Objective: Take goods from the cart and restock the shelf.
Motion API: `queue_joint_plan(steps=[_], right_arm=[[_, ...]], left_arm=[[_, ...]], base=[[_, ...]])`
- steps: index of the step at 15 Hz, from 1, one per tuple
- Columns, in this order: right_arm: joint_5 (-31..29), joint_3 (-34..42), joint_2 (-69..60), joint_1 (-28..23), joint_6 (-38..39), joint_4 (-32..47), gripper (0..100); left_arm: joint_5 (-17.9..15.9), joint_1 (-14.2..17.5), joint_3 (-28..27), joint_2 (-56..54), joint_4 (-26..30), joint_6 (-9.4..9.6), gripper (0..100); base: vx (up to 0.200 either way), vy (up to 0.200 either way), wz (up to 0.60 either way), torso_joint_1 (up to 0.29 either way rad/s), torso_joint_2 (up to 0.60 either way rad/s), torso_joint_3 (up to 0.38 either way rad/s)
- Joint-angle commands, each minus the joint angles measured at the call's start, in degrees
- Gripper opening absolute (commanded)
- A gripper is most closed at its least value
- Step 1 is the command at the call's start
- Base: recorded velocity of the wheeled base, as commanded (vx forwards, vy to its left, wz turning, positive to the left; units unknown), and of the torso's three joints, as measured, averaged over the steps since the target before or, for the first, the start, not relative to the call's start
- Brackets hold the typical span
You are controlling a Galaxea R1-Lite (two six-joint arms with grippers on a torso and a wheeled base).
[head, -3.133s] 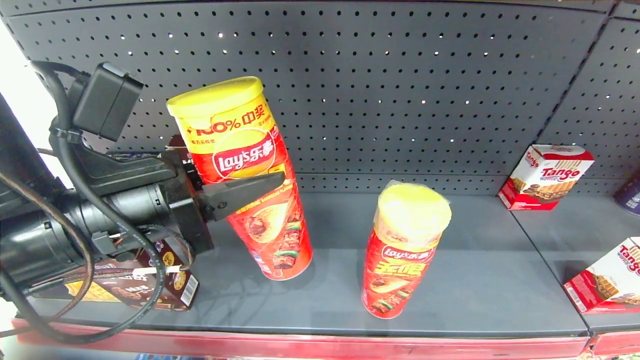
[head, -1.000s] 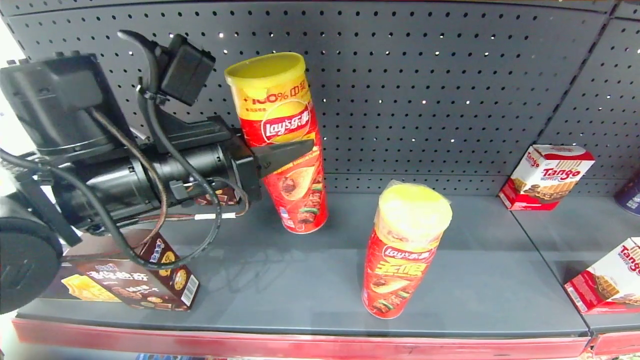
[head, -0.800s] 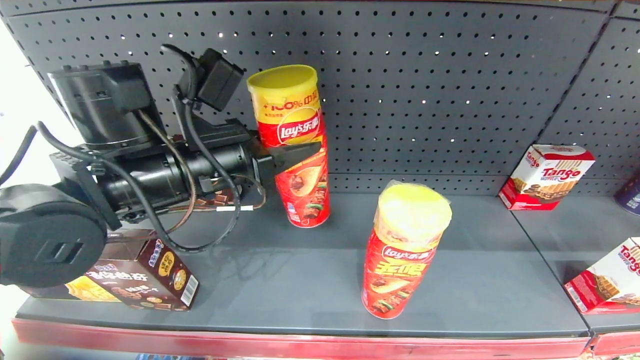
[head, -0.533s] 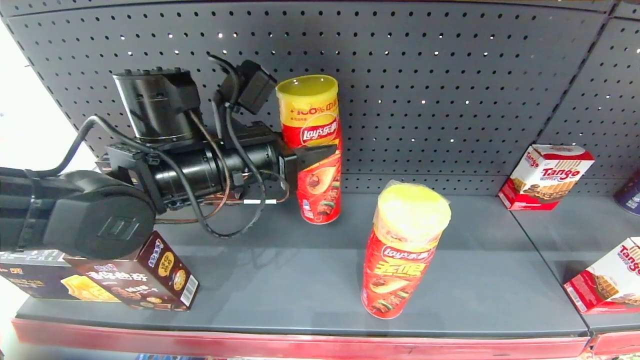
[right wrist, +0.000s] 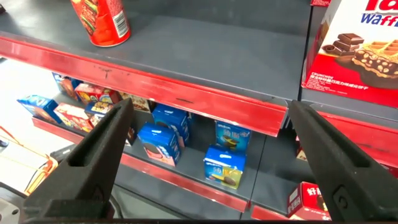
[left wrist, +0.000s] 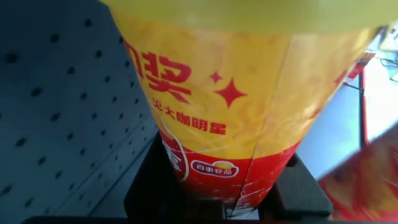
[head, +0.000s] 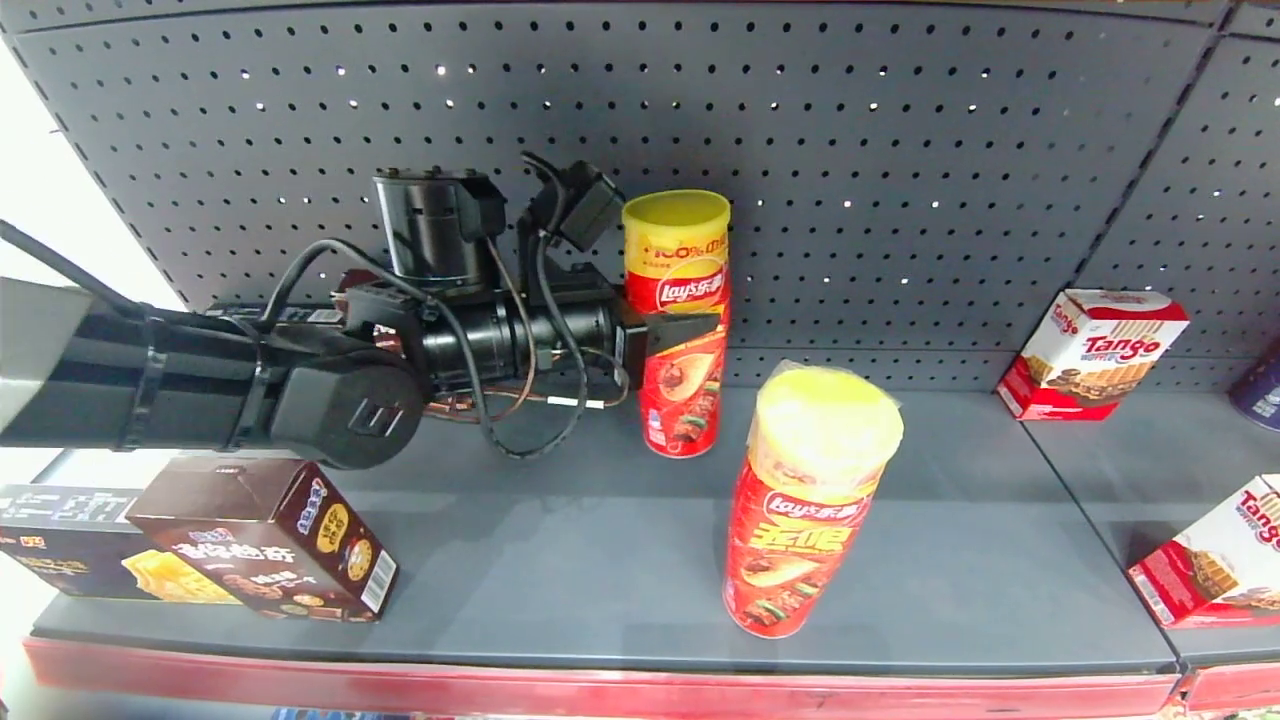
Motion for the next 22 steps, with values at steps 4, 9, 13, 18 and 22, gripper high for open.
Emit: queue_joint_plan(steps=[4,9,13,18,22], right_arm=[[0.0,0.0,0.1,0.0,0.0,0.0,100],[0.0,0.0,0.1,0.0,0.0,0.0,100],[0.0,0.0,0.1,0.0,0.0,0.0,100],[0.0,0.0,0.1,0.0,0.0,0.0,100],[0.0,0.0,0.1,0.0,0.0,0.0,100]], left_arm=[[-0.1,-1.6,-5.7,7.5,-0.4,1.9,0],[0.0,-1.7,-7.6,11.3,-0.9,3.66,0],[0.1,-1.8,-7.6,11.9,-3.0,3.39,100],[0.0,-1.8,-4.0,6.4,-1.3,3.39,100],[0.5,-1.6,-3.4,-0.2,8.5,3.48,100]], base=[[0.0,0.0,0.0,0.0,0.0,0.0],[0.0,0.0,0.0,0.0,0.0,0.0],[0.0,0.0,0.0,0.0,0.0,0.0],[0.0,0.0,0.0,0.0,0.0,0.0],[0.0,0.0,0.0,0.0,0.0,0.0]])
